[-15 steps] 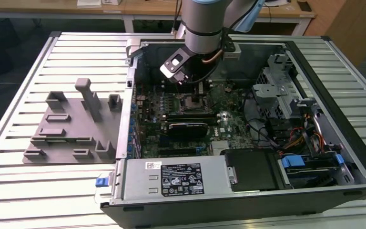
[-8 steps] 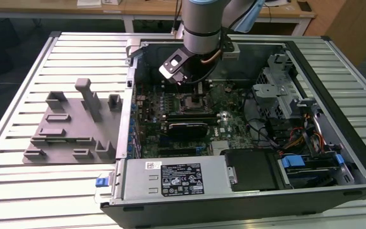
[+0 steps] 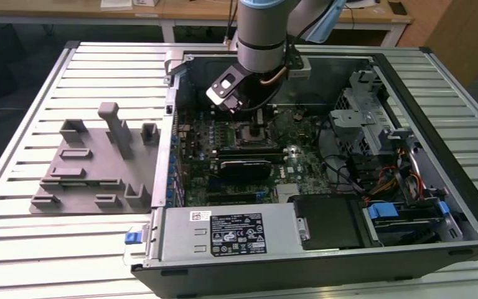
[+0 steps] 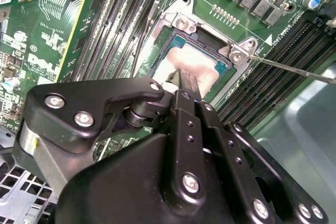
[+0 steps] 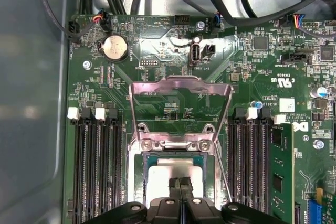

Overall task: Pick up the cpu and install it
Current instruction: 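Place the cpu into insertion slot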

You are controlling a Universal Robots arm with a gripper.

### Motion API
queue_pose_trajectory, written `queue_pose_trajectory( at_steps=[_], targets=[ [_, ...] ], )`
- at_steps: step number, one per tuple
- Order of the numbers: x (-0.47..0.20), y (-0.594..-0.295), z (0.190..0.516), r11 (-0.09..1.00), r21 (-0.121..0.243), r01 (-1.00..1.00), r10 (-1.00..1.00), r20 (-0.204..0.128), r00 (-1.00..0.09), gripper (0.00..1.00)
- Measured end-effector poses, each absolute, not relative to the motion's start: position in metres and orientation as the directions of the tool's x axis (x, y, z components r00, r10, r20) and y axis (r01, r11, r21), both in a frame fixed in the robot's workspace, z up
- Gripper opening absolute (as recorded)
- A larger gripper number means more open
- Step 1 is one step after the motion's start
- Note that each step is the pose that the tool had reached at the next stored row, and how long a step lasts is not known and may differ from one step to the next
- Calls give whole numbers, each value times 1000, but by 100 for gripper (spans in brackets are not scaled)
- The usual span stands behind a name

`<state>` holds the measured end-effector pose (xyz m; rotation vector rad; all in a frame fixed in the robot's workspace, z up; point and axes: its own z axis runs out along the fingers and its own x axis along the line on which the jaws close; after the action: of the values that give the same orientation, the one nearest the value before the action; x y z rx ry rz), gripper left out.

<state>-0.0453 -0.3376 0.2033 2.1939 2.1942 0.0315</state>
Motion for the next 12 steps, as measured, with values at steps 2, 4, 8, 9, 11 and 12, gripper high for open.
queue_pose_trajectory(
  at_steps=[2, 4, 8, 9, 11, 12],
  targets=[
    [-45, -338, 203, 0, 42, 999, 1000, -13, 0, 11],
    [-45, -338, 202, 0, 42, 999, 1000, -13, 0, 11],
    [-45, -338, 200, 0, 42, 999, 1000, -13, 0, 11],
    [-45, -338, 200, 0, 42, 999, 1000, -13, 0, 11],
    [-45, -338, 200, 0, 42, 999, 1000, -13, 0, 11],
    [-45, -338, 200, 0, 42, 999, 1000, -13, 0, 11]
  ],
)
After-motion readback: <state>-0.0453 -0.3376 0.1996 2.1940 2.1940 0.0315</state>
